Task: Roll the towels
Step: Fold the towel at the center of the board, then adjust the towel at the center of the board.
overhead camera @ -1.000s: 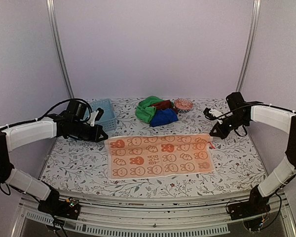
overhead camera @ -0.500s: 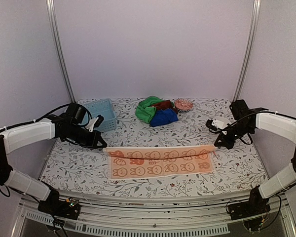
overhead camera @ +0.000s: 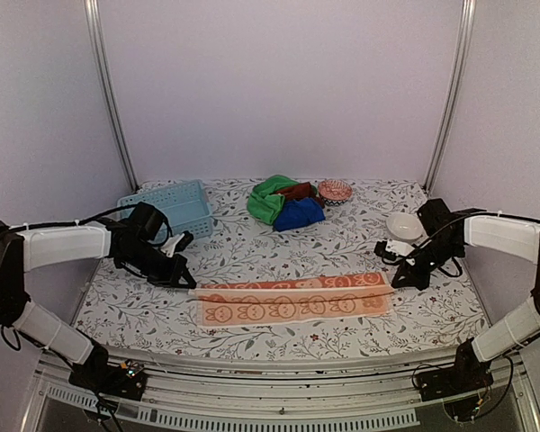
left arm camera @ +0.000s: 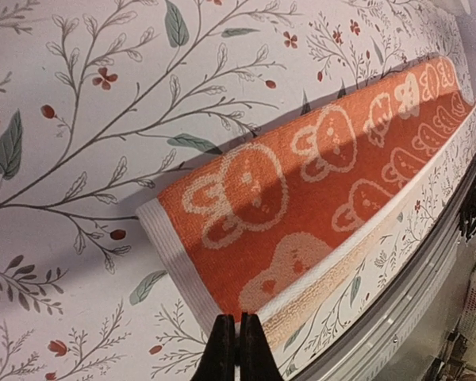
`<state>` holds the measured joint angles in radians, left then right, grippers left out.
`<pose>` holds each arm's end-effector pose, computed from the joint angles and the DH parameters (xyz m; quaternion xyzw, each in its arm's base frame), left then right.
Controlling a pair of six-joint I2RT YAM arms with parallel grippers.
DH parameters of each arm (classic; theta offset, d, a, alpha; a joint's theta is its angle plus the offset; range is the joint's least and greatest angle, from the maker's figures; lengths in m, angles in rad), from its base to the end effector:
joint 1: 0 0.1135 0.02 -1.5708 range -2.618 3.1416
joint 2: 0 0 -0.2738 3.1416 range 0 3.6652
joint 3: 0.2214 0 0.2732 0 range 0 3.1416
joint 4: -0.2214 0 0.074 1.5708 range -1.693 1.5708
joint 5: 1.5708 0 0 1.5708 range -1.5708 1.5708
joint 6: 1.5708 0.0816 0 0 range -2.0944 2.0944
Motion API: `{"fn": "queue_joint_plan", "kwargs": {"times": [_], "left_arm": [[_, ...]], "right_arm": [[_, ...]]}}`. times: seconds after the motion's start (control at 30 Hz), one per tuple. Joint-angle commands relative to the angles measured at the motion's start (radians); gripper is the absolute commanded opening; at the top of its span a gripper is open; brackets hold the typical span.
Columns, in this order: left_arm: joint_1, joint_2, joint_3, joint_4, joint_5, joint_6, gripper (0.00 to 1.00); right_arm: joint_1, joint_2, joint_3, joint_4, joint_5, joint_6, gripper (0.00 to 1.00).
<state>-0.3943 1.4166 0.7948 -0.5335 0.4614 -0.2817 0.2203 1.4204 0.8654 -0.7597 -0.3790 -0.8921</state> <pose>0.2528 -0.1445 0.1430 0.1007 0.9484 -0.2777 0.1152 0.2618 0.0896 0.1498 -0.5347 0.8145 0.1350 0.1800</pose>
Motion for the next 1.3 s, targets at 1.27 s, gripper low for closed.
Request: {"fn": "queue_joint_plan", "kwargs": {"times": [1.27], "left_arm": [[-0.080, 0.266, -0.007, 0.222, -0.105, -0.139, 0.12]], "right_arm": [[0.061, 0.355, 0.128, 0.103, 0.107, 0.328, 0.14]]}}
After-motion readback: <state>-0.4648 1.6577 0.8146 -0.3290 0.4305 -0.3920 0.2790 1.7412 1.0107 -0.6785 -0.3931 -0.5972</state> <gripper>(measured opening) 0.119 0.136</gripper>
